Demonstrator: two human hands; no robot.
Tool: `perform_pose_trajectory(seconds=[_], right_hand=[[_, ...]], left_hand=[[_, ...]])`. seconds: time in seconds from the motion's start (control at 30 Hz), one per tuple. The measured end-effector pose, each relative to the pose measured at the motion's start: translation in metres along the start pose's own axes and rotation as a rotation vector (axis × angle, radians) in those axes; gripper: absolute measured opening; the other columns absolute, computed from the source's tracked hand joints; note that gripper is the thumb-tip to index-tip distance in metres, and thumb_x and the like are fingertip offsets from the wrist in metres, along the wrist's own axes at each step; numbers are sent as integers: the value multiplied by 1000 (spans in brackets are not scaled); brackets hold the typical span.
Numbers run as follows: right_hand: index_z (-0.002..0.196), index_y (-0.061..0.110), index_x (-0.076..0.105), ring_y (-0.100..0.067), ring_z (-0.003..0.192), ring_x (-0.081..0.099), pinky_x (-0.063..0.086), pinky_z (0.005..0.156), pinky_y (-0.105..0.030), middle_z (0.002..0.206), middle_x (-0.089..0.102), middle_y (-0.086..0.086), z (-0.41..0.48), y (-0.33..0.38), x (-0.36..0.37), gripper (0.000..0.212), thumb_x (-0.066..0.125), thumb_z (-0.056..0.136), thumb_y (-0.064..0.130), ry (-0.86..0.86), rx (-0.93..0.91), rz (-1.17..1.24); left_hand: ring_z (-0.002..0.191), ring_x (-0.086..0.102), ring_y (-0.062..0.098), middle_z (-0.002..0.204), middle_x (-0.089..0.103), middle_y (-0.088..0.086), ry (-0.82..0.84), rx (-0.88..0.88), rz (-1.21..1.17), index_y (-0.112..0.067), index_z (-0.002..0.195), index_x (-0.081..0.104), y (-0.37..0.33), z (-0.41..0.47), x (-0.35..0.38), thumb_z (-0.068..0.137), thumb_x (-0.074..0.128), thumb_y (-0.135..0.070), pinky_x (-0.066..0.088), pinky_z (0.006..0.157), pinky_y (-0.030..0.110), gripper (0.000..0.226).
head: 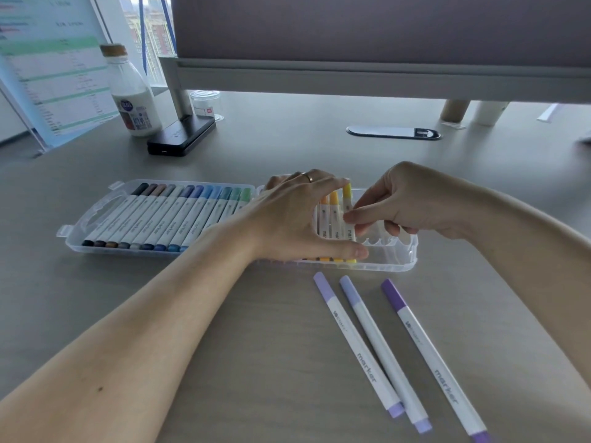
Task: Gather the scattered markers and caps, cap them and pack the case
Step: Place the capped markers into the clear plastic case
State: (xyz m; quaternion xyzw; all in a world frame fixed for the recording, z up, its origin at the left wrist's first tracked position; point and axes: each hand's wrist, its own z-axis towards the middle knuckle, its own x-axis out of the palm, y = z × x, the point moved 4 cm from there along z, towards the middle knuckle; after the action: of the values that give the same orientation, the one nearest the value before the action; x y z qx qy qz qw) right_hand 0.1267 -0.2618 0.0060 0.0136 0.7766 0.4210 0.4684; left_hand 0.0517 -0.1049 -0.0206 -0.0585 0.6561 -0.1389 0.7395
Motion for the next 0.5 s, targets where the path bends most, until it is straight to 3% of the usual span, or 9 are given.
perform_pose_trajectory(seconds=[0.37,0.5], right_hand=[[77,18,82,-11,56,51,40,50,-22,74,79,2,0,-1,2,23,82,81,40,6,21,-51],[72,19,82,-9,51,51,40,48,-20,72,78,1,-1,1,2,23,82,82,40,4,11,-87]], left_hand=[[139,41,11,155,43,-13,30,-8,9,-33,149,47,-1,1,0,63,49,-95,31,114,40,106],[141,38,9,158,39,-14,49,-12,20,-34,149,47,-3,0,-1,63,51,-94,29,114,39,106]])
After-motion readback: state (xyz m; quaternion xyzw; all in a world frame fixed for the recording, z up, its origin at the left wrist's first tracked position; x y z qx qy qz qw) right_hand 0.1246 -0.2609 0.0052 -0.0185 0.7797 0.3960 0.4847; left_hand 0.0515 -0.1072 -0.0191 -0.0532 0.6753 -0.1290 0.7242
